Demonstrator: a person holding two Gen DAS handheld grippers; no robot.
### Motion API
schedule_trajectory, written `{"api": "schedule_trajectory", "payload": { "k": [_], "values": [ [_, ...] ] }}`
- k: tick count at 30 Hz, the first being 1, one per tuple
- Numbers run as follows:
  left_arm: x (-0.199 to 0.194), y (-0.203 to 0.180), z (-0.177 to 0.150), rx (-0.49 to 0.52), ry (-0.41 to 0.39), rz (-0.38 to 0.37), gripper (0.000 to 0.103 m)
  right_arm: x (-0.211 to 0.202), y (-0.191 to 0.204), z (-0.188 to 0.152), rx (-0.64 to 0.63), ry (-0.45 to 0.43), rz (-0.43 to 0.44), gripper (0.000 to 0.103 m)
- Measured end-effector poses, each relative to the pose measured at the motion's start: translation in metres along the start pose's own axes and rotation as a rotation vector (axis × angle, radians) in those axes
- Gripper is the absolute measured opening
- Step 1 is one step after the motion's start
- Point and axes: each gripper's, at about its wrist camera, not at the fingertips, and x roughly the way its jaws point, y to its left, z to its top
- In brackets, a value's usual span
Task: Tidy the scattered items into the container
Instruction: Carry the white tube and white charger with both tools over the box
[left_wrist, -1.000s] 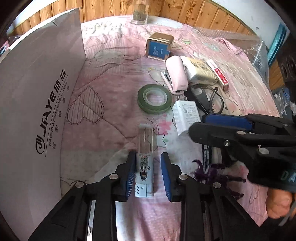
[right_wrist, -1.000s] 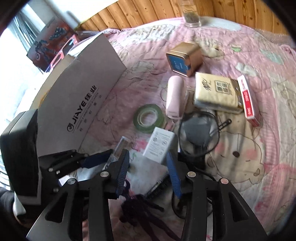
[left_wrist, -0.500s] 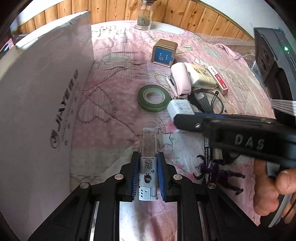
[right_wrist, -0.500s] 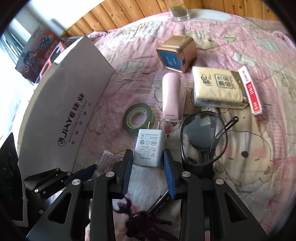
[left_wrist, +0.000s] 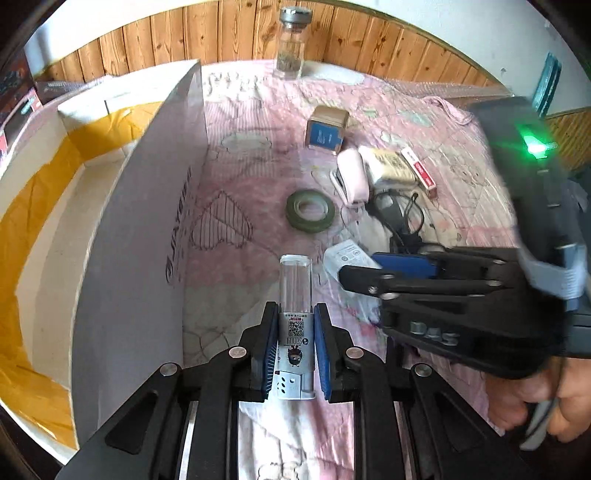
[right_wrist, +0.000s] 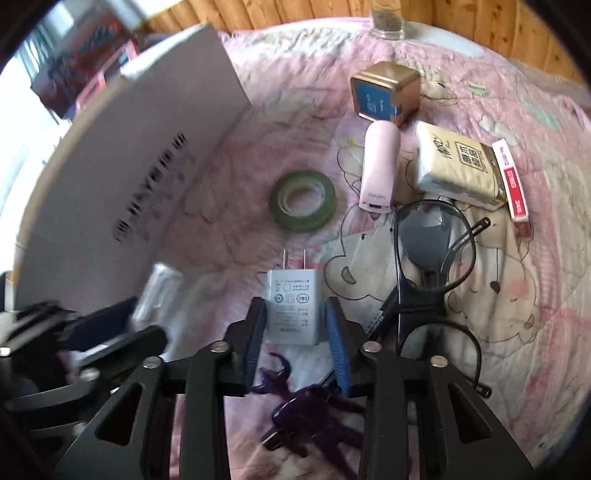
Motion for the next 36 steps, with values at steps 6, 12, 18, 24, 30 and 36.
{"api": "schedule_trajectory", "payload": {
  "k": [6,12,18,24,30,36],
  "values": [
    [-0.004,0.001,-0.001,-0.013,0.001,-0.024,0.020,0.006,0.008,0.008,-0.061,-0.001,-0.049,0.031],
    [-0.019,0.003,0.004,-0.015,-0.014,-0.015,0.020,-0.025,0.015,0.007,-0.024,-0.056,-0.021,0.031],
    [-0.039,0.007,0.003,-0.018,-0.036,-0.020,0.020,-0.049,0.035,0.002,-0.022,-0.080,-0.016,0.031],
    [-0.067,0.015,0.000,-0.032,-0.077,-0.048,0.020,-0.072,0.056,-0.009,-0.019,-0.109,-0.001,0.031],
    [-0.096,0.030,-0.004,-0.055,-0.121,-0.074,0.020,-0.094,0.085,-0.015,-0.038,-0.139,0.010,0.031],
    [-0.120,0.050,-0.005,-0.094,-0.161,-0.104,0.020,-0.113,0.111,-0.010,-0.067,-0.170,0.014,0.031]
  ]
}}
